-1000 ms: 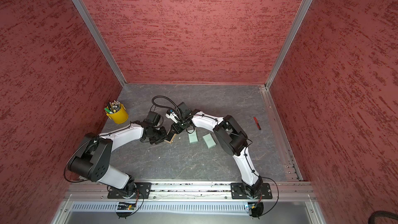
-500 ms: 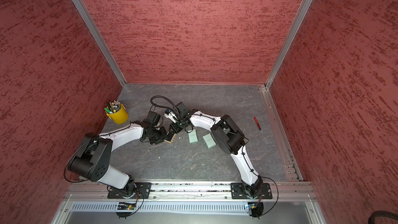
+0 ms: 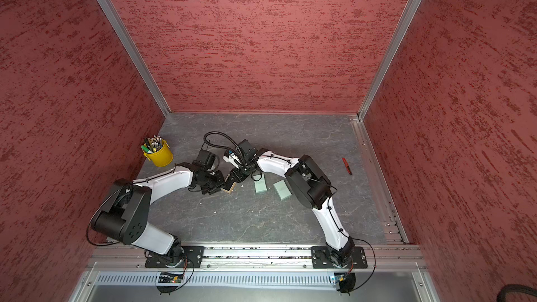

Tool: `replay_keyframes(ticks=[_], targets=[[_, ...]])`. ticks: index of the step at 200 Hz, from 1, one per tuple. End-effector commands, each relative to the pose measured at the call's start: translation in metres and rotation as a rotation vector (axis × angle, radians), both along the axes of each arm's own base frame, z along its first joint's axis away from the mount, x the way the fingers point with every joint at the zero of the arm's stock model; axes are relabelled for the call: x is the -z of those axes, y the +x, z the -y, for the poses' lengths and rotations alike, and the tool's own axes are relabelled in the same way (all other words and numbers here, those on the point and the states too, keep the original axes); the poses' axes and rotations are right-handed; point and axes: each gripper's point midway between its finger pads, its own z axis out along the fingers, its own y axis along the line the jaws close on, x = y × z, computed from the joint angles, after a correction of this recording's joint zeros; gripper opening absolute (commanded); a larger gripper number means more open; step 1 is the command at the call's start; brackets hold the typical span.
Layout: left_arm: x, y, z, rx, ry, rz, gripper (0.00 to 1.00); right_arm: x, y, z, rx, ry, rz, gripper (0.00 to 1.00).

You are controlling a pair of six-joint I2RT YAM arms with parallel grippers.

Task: Take the rings out of the lift-off lid box
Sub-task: Take out the ring from the jewelry box.

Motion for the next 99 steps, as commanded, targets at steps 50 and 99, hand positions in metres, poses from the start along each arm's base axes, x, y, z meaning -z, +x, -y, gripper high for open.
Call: replay_keyframes(ticks=[50, 99], targets=[[0.008, -0.006, -0.004, 0.013, 0.018, -0.024, 0.36, -0.034, -0.002, -0.012, -0.028, 0.086, 0.044, 0.32], [0.009, -0.006, -0.004, 0.015, 0.017, -0.028, 0.36, -0.019, -0.010, -0.016, -0.060, 0.079, -0.004, 0.31]])
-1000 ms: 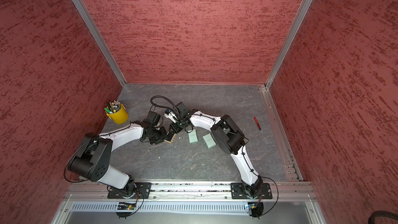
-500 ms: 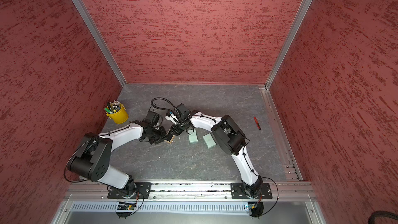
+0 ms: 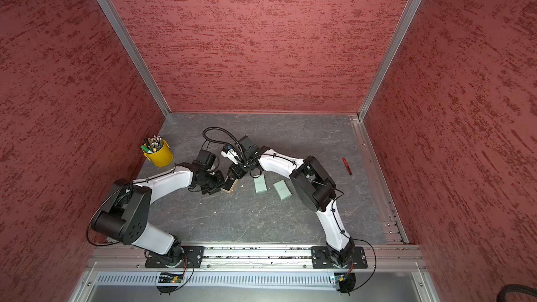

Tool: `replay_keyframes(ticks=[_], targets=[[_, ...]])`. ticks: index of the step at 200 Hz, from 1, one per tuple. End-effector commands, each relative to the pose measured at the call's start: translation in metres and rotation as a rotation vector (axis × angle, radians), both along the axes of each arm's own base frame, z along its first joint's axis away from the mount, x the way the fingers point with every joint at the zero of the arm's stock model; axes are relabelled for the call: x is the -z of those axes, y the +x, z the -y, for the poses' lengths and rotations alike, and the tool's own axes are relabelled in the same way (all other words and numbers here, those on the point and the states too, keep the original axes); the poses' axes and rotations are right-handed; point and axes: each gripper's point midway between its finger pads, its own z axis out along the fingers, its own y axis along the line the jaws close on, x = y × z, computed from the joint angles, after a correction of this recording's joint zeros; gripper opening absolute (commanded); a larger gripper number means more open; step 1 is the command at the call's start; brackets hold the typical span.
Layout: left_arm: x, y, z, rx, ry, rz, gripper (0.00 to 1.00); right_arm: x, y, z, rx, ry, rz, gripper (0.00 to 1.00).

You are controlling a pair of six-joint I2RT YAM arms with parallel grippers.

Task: Take the rings out of the lift-off lid box
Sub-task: Take out the ring from the jewelry box.

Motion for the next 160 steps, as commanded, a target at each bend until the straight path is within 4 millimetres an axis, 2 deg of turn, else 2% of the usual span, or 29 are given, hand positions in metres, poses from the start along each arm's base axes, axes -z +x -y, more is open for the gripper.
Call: replay_keyframes(ticks=[1, 39, 111, 160], targets=[[0.009, -0.006, -0.004, 0.014, 0.016, -0.028, 0.36, 0.009, -0.010, -0.008, -0.043, 0.009, -0.029, 0.31], [0.010, -0.007, -0.004, 0.016, 0.016, -0.031, 0.36, 0.025, -0.011, -0.008, -0.048, -0.024, -0.049, 0.30], [0.011, -0.007, -0.004, 0.016, 0.017, -0.033, 0.36, 0.029, -0.003, -0.005, -0.024, -0.057, -0.014, 0.32], [0.011, -0.007, -0.004, 0.015, 0.017, -0.036, 0.36, 0.043, 0.001, 0.000, -0.013, -0.119, -0.006, 0.33]])
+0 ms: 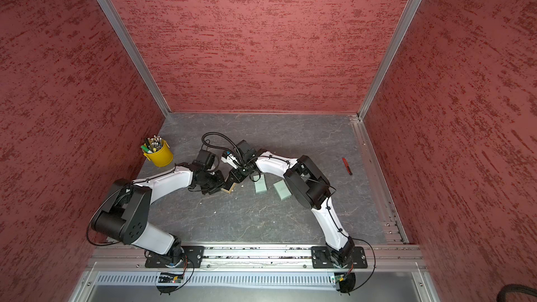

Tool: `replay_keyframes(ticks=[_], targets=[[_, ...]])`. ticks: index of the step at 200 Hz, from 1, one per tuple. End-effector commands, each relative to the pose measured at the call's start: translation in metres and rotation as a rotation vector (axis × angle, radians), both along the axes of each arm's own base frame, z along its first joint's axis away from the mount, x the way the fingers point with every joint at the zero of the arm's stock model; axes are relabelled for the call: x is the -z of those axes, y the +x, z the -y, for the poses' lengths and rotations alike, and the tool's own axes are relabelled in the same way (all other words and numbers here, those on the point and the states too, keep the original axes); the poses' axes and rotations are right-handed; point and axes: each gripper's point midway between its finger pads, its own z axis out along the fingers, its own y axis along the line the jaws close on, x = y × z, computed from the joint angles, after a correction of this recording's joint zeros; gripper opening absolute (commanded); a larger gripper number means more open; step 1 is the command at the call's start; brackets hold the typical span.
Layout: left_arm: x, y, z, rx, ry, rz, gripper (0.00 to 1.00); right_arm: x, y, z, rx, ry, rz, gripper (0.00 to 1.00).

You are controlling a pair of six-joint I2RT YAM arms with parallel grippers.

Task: Take the rings out of the lift-off lid box
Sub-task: Take out the ring from the jewelry box.

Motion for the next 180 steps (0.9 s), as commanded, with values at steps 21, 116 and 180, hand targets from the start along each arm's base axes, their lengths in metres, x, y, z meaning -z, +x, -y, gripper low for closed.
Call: replay_keyframes(ticks=[21, 116, 180], targets=[[0.011, -0.007, -0.004, 0.014, 0.020, -0.033, 0.36, 0.012, 0.007, 0.001, 0.001, -0.084, 0.045, 0.33], [0.011, -0.007, -0.005, 0.009, 0.025, -0.035, 0.36, -0.010, 0.006, -0.004, -0.006, -0.048, 0.069, 0.07], [0.012, -0.008, -0.006, 0.009, 0.032, -0.036, 0.36, -0.040, 0.004, -0.014, 0.007, 0.076, 0.069, 0.01]])
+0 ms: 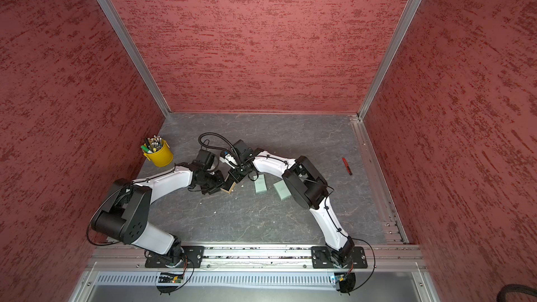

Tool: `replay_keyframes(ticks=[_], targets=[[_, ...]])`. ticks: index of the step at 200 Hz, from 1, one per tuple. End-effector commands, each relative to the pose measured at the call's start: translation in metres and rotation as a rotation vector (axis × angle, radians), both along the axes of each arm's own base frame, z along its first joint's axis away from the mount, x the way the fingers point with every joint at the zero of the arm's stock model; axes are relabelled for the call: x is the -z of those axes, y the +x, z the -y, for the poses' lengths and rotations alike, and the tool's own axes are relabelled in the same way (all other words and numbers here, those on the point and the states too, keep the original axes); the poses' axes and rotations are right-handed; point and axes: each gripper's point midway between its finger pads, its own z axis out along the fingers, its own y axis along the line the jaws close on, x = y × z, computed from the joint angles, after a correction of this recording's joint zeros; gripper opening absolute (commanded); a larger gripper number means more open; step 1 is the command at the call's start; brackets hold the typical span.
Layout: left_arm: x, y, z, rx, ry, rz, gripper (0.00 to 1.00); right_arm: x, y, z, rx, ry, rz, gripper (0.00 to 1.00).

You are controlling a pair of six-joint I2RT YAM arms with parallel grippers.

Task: Take the rings out of the lift-off lid box
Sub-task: Take out the ring from the jewelry box.

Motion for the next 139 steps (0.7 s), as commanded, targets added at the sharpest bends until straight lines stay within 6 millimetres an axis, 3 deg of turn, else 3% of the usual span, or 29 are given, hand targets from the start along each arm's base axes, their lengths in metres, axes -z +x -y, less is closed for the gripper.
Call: replay_keyframes(ticks=[1, 95, 139], targets=[[0.012, -0.008, -0.006, 0.011, 0.035, -0.034, 0.36, -0.039, -0.001, -0.011, -0.008, 0.113, 0.031, 0.01], [0.013, -0.009, -0.007, 0.008, 0.037, -0.039, 0.36, -0.063, 0.019, 0.006, 0.077, 0.171, 0.061, 0.02], [0.005, -0.005, -0.003, 0.005, 0.019, -0.029, 0.36, -0.057, 0.033, 0.025, 0.119, 0.167, 0.036, 0.02]])
